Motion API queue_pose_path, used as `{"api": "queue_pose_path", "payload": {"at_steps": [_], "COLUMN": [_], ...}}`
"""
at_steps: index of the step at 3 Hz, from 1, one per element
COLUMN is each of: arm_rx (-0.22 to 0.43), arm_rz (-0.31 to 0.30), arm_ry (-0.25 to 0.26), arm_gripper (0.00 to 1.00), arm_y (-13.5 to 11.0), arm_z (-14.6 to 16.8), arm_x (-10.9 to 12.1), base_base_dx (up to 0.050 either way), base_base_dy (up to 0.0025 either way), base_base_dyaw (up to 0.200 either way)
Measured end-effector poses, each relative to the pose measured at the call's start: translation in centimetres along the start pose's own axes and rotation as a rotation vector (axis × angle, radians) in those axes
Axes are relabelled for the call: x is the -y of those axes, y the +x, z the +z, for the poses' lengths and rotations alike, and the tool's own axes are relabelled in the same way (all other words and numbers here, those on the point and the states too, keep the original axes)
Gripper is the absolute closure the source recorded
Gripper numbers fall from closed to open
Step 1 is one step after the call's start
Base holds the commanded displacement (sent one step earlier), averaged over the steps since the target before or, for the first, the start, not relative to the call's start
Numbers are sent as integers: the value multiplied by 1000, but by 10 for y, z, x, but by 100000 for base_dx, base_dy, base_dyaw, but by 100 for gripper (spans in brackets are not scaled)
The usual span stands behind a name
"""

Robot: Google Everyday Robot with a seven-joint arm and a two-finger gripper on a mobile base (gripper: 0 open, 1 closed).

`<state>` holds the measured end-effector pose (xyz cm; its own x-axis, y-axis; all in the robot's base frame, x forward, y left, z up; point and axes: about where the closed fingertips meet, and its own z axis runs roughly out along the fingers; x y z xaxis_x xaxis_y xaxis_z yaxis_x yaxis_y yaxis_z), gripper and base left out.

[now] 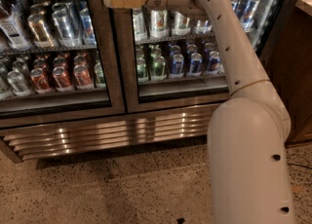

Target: Open right fridge door

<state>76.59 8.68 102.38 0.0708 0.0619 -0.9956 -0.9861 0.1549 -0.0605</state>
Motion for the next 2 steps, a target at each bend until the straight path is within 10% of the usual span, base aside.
{"api": "queue_pose_path", "payload": {"at_steps": [2], "arm_rx": [0], "arm_rz": [0], "arm_ry": [0], "arm_gripper": [42], "arm_y": [0], "arm_z": [0], "arm_x": [0], "base_base_dx": [0], "base_base_dy": [0], "base_base_dyaw": [0]}}
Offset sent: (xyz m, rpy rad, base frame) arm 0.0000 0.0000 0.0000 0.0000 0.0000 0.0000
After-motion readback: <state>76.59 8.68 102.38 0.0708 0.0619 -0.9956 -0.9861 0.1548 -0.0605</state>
